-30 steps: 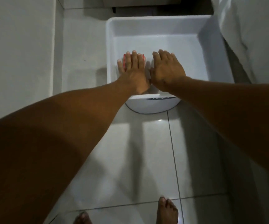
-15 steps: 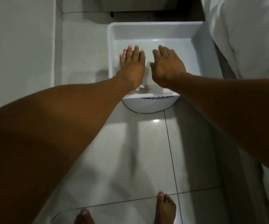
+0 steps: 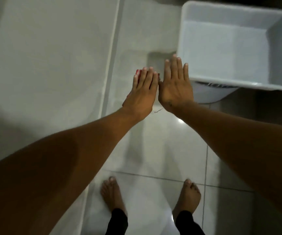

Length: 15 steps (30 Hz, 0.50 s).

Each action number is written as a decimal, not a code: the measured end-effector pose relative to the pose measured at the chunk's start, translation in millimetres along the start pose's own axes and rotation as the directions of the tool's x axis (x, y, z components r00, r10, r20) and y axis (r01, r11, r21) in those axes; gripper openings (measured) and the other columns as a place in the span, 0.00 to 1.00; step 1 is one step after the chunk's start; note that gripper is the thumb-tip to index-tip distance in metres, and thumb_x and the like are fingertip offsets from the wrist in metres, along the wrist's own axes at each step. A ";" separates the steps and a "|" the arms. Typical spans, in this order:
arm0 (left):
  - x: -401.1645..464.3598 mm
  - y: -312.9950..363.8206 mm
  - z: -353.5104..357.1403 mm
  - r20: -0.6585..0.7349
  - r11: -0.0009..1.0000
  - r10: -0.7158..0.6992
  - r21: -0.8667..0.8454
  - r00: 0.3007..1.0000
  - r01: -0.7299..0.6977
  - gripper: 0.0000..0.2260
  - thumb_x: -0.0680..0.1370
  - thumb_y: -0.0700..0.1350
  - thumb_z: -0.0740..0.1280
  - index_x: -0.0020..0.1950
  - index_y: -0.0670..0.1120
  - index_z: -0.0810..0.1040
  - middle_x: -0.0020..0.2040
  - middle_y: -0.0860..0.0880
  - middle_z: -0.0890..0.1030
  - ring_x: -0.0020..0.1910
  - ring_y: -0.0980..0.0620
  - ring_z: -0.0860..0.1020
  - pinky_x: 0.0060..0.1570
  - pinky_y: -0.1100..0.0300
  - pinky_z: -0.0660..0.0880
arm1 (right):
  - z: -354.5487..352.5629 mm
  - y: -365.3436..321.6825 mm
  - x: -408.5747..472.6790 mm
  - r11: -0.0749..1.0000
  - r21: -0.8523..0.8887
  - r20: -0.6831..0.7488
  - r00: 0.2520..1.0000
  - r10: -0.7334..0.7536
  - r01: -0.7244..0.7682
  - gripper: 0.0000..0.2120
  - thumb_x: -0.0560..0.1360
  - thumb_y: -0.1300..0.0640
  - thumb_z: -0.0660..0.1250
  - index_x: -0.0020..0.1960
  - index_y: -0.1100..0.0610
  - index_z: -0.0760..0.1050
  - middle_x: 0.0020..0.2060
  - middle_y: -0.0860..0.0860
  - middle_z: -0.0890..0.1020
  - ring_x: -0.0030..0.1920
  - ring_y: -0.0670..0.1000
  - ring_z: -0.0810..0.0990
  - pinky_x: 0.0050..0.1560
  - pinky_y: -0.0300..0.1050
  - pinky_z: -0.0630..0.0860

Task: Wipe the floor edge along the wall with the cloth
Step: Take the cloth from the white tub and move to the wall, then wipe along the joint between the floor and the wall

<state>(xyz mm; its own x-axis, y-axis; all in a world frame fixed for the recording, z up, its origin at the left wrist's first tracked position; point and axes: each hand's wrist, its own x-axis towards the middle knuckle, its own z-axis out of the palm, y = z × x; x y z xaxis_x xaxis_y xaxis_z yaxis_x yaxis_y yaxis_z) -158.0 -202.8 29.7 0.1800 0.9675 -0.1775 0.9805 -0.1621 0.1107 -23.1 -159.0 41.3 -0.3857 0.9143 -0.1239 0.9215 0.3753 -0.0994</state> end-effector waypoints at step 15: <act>-199.8 -86.5 266.2 0.251 0.989 -0.146 0.022 0.957 0.145 0.34 0.78 0.31 0.55 0.82 0.37 0.42 0.83 0.34 0.44 0.83 0.34 0.42 0.83 0.38 0.41 | 264.5 -76.1 -69.1 0.974 0.042 0.309 0.924 -0.224 0.222 0.31 0.85 0.49 0.44 0.82 0.64 0.44 0.82 0.64 0.45 0.83 0.62 0.42 0.81 0.57 0.37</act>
<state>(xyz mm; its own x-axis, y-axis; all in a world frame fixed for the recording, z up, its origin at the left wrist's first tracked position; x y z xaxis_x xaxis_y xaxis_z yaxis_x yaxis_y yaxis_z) -257.9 -433.7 -204.7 0.0488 0.9009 -0.4313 0.9978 -0.0244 0.0619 -78.3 -291.1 -203.7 -0.5766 0.7140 -0.3972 0.8103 0.5620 -0.1660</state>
